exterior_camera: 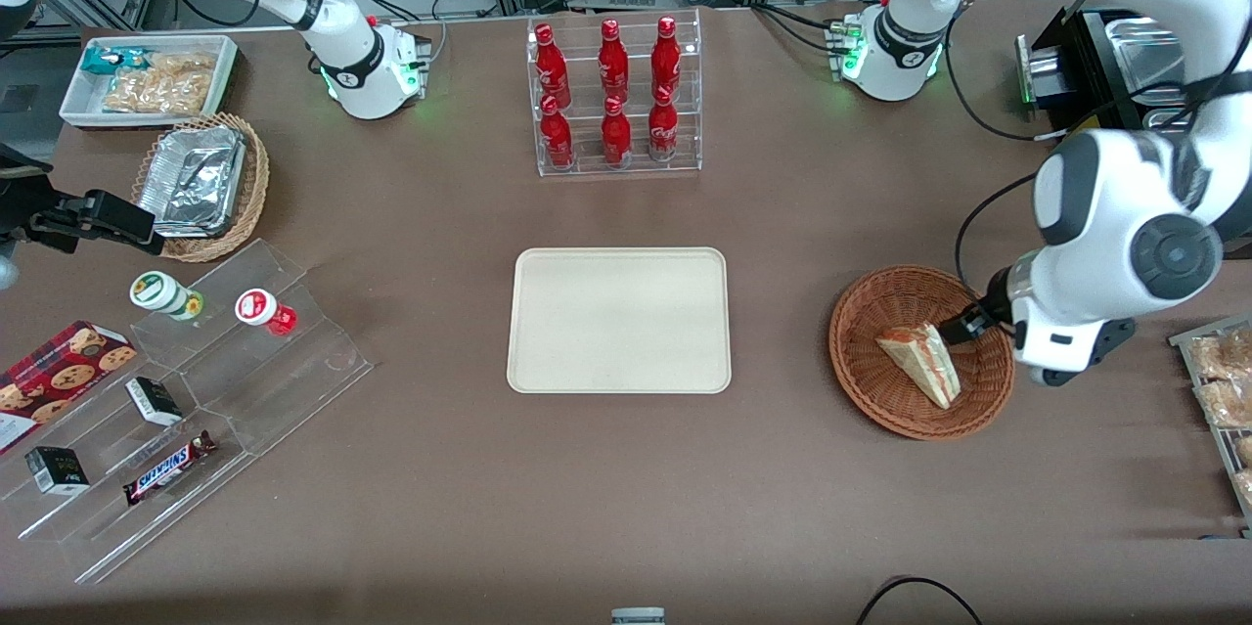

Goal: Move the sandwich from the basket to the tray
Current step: 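Lower the left gripper and close it on the wrapped sandwich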

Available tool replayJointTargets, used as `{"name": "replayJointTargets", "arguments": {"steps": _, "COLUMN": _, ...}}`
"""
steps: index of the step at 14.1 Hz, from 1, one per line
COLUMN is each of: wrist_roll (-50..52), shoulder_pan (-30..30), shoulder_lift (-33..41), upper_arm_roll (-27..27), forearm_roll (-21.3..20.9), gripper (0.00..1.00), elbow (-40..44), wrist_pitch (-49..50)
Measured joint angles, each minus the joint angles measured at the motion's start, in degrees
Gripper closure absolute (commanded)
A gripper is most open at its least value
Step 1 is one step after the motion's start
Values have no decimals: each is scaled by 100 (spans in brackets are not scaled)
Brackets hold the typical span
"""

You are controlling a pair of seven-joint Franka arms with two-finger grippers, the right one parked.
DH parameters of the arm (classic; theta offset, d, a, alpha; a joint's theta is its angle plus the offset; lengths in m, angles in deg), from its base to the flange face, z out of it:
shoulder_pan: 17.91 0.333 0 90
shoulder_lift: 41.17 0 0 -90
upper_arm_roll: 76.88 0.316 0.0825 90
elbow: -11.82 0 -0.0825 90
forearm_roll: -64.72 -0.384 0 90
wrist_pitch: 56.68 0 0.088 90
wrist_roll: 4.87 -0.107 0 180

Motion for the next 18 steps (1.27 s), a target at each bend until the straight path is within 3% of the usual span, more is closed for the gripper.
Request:
{"name": "replayJointTargets", "arguments": {"steps": 9, "wrist_roll": 430, "shoulder_pan": -38, "shoulder_lift": -634, "upper_arm_roll": -28, "forearm_roll": 0, "gripper": 0, "elbow": -555, "wrist_pitch": -1359}}
{"name": "replayJointTargets", "arguments": {"steps": 10, "wrist_roll": 431, "shoulder_pan": -38, "shoulder_lift": -647, "upper_arm_roll": -28, "forearm_roll": 0, "gripper": 4, "elbow": -700, "wrist_pitch": -1537}}
{"name": "replayJointTargets", "arguments": {"steps": 14, "wrist_roll": 435, "shoulder_pan": -38, "shoulder_lift": -776, "upper_arm_roll": -28, "forearm_roll": 0, "gripper": 61, "elbow": -930, "wrist_pitch": -1915}}
{"name": "replayJointTargets", "arguments": {"steps": 16, "wrist_roll": 440, "shoulder_pan": -39, "shoulder_lift": -800, "upper_arm_roll": -29, "forearm_roll": 0, "gripper": 71, "elbow": -926, "wrist_pitch": -1938}}
{"name": "replayJointTargets", "arguments": {"steps": 18, "wrist_roll": 465, "shoulder_pan": -41, "shoulder_lift": -791, "upper_arm_roll": -37, "forearm_roll": 0, "gripper": 71, "elbow": -880, "wrist_pitch": -1940}}
